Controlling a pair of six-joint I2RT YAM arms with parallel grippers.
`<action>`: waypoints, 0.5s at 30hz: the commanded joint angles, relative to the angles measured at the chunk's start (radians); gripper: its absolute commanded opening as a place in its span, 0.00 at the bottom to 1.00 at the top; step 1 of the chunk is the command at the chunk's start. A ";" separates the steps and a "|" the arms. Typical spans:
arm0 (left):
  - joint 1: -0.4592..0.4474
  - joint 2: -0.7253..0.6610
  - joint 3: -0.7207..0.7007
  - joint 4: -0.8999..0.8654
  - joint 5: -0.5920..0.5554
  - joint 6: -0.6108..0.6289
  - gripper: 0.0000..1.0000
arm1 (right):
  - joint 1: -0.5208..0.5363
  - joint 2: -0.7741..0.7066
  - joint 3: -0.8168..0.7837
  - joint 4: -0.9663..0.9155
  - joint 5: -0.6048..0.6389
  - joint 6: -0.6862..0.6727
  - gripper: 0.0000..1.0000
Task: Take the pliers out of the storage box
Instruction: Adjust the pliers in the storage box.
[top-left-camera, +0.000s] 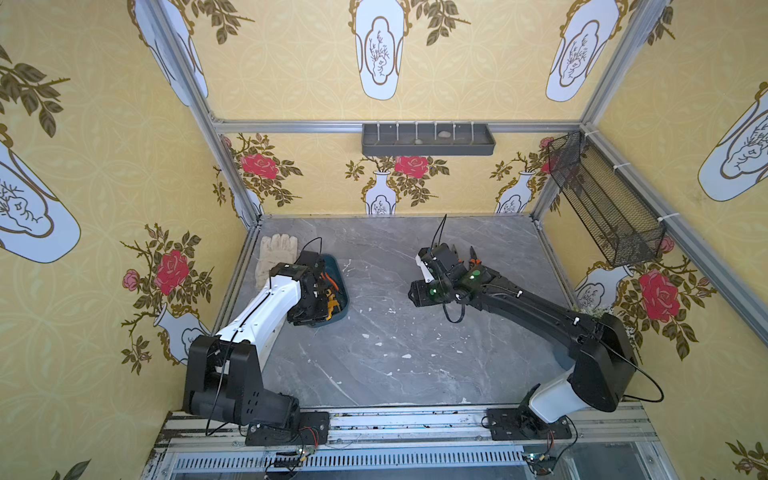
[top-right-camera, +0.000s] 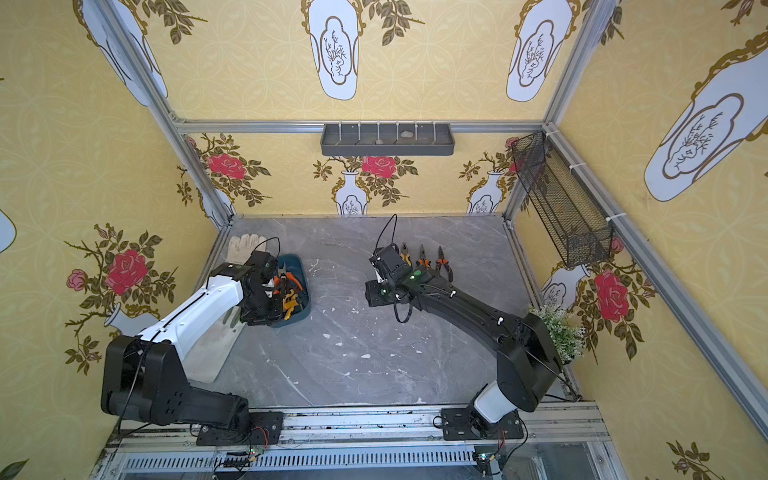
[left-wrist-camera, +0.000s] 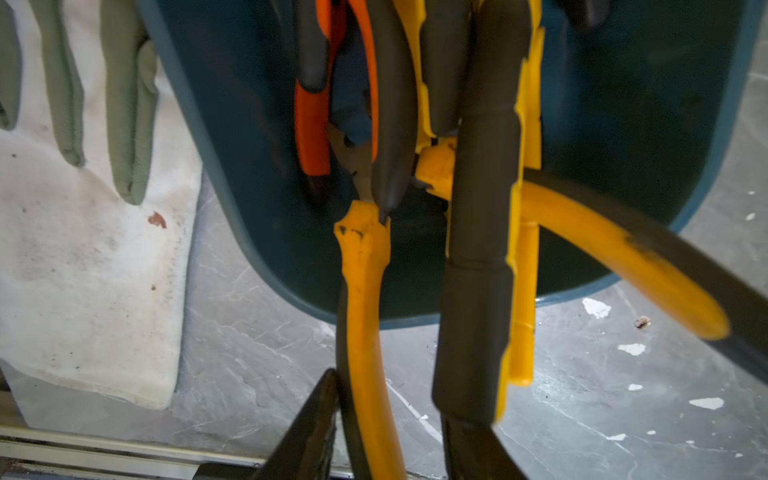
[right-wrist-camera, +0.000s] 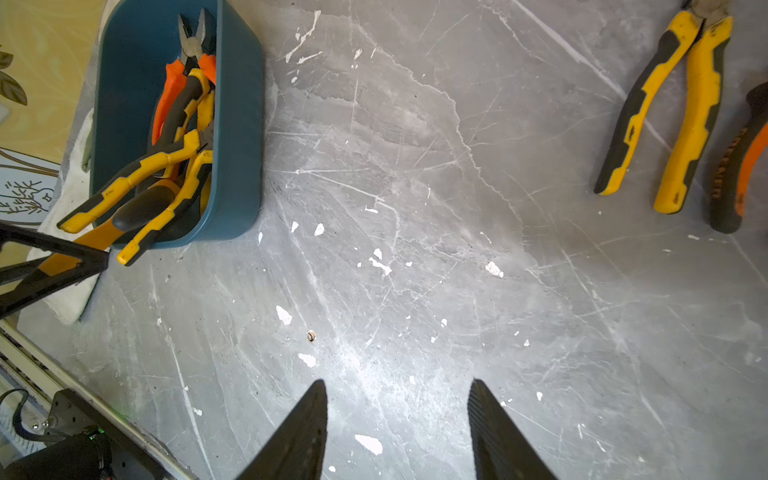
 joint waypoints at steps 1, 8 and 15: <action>-0.019 0.025 -0.011 -0.008 0.059 -0.024 0.41 | 0.001 -0.002 -0.006 0.026 -0.001 0.007 0.55; -0.078 0.048 -0.022 0.004 0.046 -0.061 0.29 | 0.002 -0.002 -0.012 0.028 -0.002 0.007 0.55; -0.096 0.057 -0.030 0.001 0.000 -0.077 0.29 | 0.002 -0.002 -0.020 0.034 -0.008 0.006 0.55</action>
